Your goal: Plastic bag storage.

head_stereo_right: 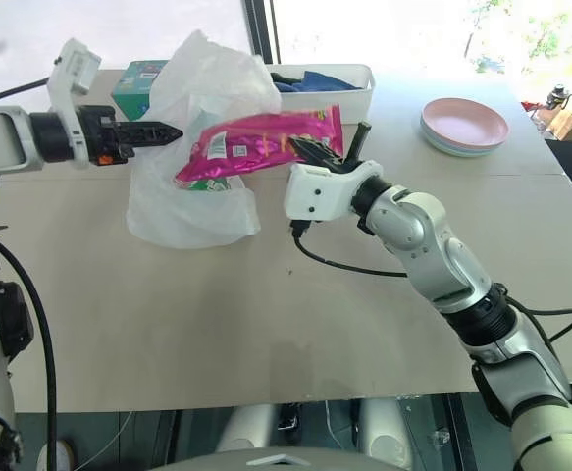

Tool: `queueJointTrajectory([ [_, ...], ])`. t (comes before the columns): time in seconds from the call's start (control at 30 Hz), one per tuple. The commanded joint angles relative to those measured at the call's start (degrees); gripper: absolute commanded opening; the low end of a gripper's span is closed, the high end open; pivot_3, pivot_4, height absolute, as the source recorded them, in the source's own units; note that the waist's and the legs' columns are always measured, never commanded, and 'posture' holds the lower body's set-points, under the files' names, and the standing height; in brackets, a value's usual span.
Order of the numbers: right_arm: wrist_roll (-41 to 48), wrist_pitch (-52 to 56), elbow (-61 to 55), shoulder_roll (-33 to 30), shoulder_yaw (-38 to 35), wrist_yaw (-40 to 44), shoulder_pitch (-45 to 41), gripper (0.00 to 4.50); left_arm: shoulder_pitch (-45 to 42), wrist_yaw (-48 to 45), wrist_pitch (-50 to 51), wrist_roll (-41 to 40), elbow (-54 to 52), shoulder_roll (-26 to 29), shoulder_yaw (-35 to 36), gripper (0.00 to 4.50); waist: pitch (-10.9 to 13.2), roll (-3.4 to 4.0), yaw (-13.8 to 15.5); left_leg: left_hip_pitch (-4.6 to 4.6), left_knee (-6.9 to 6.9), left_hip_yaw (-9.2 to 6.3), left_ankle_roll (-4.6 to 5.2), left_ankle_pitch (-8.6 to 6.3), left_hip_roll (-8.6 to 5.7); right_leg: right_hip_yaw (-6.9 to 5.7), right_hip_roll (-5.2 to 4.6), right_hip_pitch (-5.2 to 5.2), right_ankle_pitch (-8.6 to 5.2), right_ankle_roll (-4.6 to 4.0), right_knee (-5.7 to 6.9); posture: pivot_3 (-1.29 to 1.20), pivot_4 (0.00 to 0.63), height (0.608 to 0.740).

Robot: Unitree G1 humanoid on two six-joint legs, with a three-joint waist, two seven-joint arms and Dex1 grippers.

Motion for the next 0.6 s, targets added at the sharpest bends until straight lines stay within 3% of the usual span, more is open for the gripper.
queueJointTrajectory([
  [0.03, -2.69, 0.45, -0.83, 2.12, -3.12, -2.82, -1.21, 0.08, -2.53, -2.73, -1.43, 1.07, 1.04, 2.42, -0.85, 0.0, 0.0, 0.0, 0.0, 0.0, 0.0, 0.0, 0.0, 0.0, 0.0, 0.0, 0.0, -0.01, 0.0, 0.0, 0.0, 0.0, 0.15, 0.74],
  [0.17, -6.11, 0.23, 0.97, 3.42, -2.56, -3.26, -2.37, 0.08, -3.81, -4.32, -1.78, 1.39, 1.79, 2.36, -1.44, 0.0, 0.0, -0.01, 0.1, -0.01, 0.01, 0.0, 0.0, 0.0, -0.01, 0.0, 0.0, 0.0, 0.0, 0.0, 0.0, 0.0, 0.15, 0.74],
  [0.27, -11.26, -0.45, 5.25, 5.22, 1.77, -2.76, -3.42, 0.08, -5.33, -3.83, -0.89, 0.02, 2.59, 0.59, 1.34, 0.0, 0.0, 0.0, -0.06, 0.0, 0.03, 0.01, 0.0, 0.0, -0.01, 0.01, 0.0, 0.0, 0.0, 0.0, 0.01, 0.0, 0.15, 0.74],
  [0.6, -18.32, -6.53, 10.31, 2.81, 4.96, -0.99, -2.48, 0.08, -6.99, 4.02, 1.47, -0.33, 0.06, -5.94, 5.65, 0.0, -0.01, -0.01, -0.07, 0.02, 0.06, -0.01, 0.0, 0.0, -0.01, 0.01, 0.0, 0.02, 0.0, 0.0, 0.05, 0.0, 0.15, 0.74],
])
